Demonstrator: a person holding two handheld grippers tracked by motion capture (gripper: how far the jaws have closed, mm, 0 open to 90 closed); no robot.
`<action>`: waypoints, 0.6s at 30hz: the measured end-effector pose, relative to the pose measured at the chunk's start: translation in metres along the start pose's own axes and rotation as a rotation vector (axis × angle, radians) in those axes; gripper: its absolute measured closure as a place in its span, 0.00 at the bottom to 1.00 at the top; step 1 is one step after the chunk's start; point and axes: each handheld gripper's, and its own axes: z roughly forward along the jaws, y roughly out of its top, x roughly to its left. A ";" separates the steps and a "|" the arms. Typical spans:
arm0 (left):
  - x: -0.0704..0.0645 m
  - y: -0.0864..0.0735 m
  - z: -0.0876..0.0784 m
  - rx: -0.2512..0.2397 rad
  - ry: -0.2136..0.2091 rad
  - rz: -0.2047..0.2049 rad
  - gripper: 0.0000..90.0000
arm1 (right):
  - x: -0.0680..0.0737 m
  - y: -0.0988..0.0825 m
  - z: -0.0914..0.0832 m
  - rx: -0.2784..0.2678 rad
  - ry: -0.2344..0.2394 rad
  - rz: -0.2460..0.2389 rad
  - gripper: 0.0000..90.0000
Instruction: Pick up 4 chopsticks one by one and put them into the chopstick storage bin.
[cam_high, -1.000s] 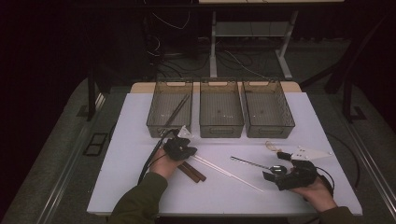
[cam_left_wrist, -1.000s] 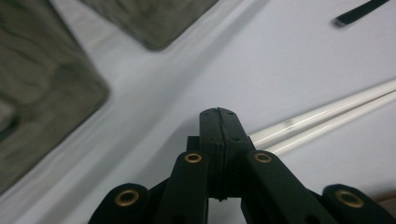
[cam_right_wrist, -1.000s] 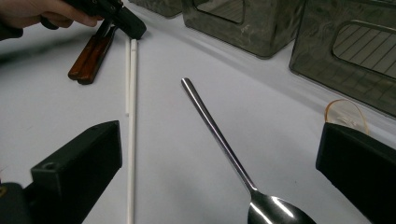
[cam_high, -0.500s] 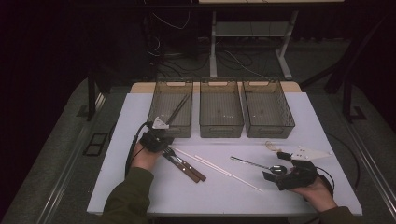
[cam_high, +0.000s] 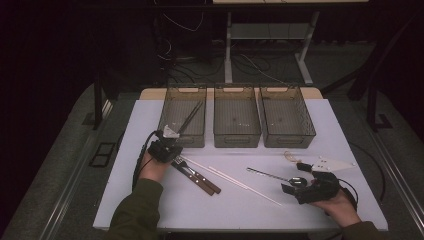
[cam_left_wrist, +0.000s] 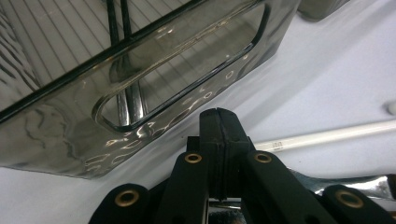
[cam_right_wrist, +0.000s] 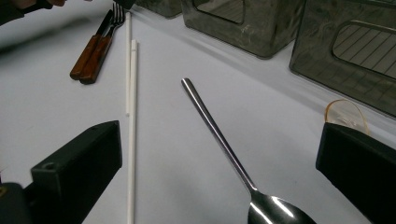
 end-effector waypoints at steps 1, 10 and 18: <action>0.000 0.000 0.001 0.000 0.002 0.000 0.99 | 0.000 0.000 0.000 -0.001 0.000 -0.001 0.01; 0.001 -0.001 0.004 0.016 0.005 0.000 0.99 | 0.000 0.000 0.000 0.000 0.000 -0.002 0.01; 0.000 -0.001 0.005 0.025 0.003 -0.002 0.99 | 0.000 0.000 0.000 0.000 0.000 -0.002 0.01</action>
